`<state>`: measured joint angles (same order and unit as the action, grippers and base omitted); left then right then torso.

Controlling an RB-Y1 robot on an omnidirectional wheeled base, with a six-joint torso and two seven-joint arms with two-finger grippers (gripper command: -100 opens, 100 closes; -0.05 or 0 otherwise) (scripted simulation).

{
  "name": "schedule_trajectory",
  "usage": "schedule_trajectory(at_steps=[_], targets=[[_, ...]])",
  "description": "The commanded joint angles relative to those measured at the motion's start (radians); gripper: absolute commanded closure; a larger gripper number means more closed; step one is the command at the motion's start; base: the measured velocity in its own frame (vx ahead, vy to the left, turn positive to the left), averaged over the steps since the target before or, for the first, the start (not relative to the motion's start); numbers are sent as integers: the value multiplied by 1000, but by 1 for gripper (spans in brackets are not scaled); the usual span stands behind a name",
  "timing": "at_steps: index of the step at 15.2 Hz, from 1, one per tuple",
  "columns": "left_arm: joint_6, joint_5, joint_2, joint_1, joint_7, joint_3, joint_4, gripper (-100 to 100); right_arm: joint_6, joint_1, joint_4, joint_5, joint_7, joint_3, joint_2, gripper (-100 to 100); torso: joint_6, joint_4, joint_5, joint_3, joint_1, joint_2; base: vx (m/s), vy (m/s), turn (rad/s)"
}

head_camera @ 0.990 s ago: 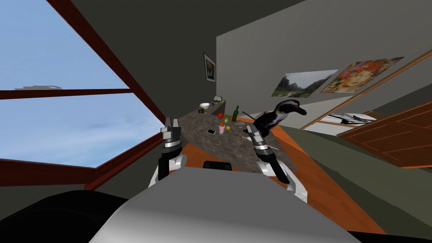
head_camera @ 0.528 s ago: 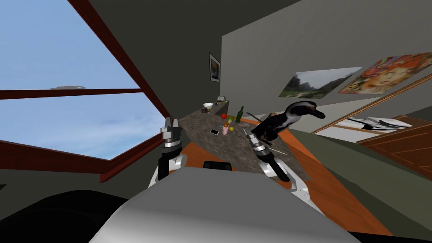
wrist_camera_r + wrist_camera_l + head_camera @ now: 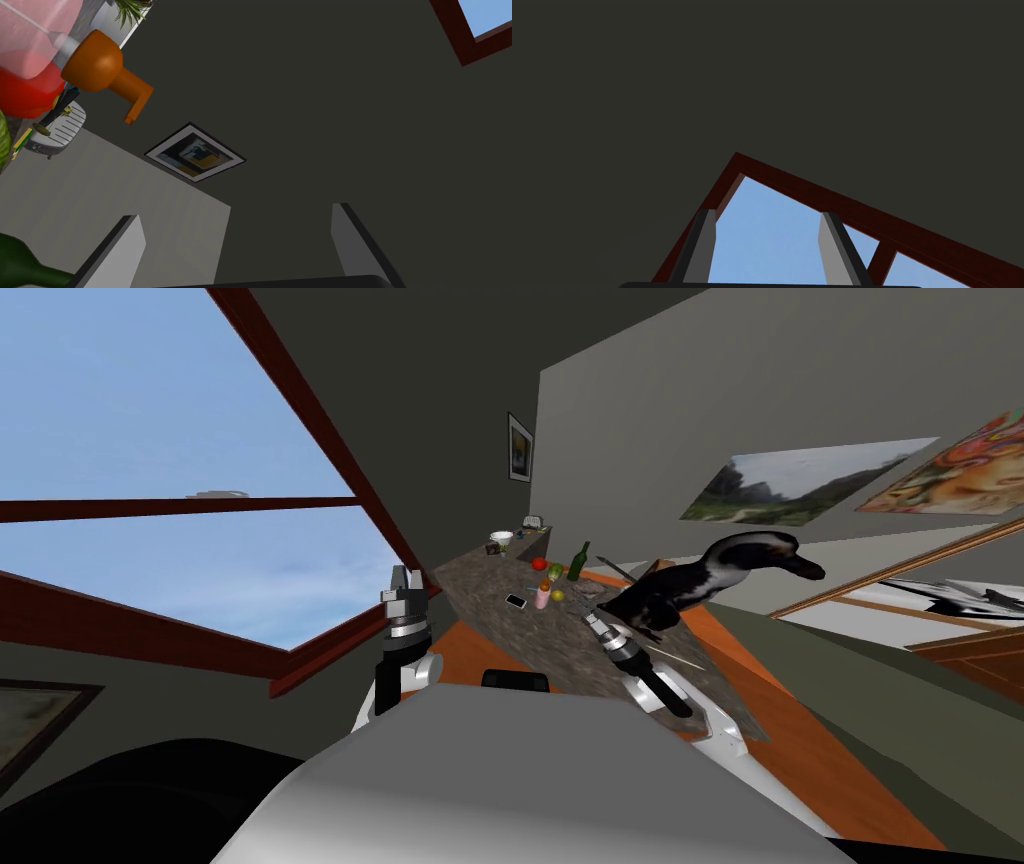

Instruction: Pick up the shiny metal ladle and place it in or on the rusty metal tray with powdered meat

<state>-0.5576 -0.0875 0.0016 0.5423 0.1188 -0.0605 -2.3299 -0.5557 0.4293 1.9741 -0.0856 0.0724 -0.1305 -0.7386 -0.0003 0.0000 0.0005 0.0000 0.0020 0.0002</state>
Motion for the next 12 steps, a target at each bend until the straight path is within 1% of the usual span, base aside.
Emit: schedule_trajectory(at_steps=[1, 2, 3, 4, 5, 6, 7, 8, 9, 10, 12], targets=[[0, 0, 0, 0, 0, 0, 0, 0, -11, -5, -28, -10, -1, -15, -50, -100, 0, 0, 0, 0, 0, 0, 3, 30, 131], [0, 0, 0, 0, 0, 0, 0, 0, -11, -5, -28, -10, -1, -15, -55, -100, 0, 0, 0, 0, 0, 0, 4, 20, 63], [0, 0, 0, 0, 0, 0, 0, 0, -25, -12, -67, -26, -2, -37, -90, -100, 0, 0, 0, 0, 0, 0, 8, 55, 213], [0, 0, 0, 0, 0, 0, 0, 0, -25, -12, -67, -26, -2, -37, -113, -100, -1, 0, 0, 0, 1, 0, 15, 59, 192], [0, 0, 0, 0, 0, 0, 0, 0, -39, -20, -102, -42, -2, -59, -138, -100, 0, 0, 0, 0, 2, -1, 10, 53, 205], [0, 0, 0, 0, 0, 0, 0, 0, -39, -20, -106, -42, -2, -59, -163, -100, 0, 0, 0, 0, 2, -1, 14, 58, 245], [0, 0, 0, 0, 0, 0, 0, 0, -39, -20, -106, -42, -2, -59, -174, -100, -1, 0, 1, -1, 2, -1, 15, 32, 69], [0, 0, 0, 0, 0, 0, 0, 0, -52, -27, -146, -58, -3, -83, -207, -100, 0, 0, 0, 0, 1, -1, 12, 37, 136], [0, 0, 0, 0, 0, 0, 0, 0, -52, -27, -146, -58, -3, -83, -231, -100, 0, 0, 0, 0, 1, -1, 16, 44, 153], [0, 0, 0, 0, 0, 0, 0, 0, -64, -34, -178, -75, -3, -107, -256, -100, 0, 0, 0, 0, 1, -1, 20, 51, 195], [0, 0, 0, 0, 0, 0, 0, 0, -64, -34, -186, -75, -3, -107, -292, -100, 0, 0, 0, -1, 1, -1, 15, 37, 164]])
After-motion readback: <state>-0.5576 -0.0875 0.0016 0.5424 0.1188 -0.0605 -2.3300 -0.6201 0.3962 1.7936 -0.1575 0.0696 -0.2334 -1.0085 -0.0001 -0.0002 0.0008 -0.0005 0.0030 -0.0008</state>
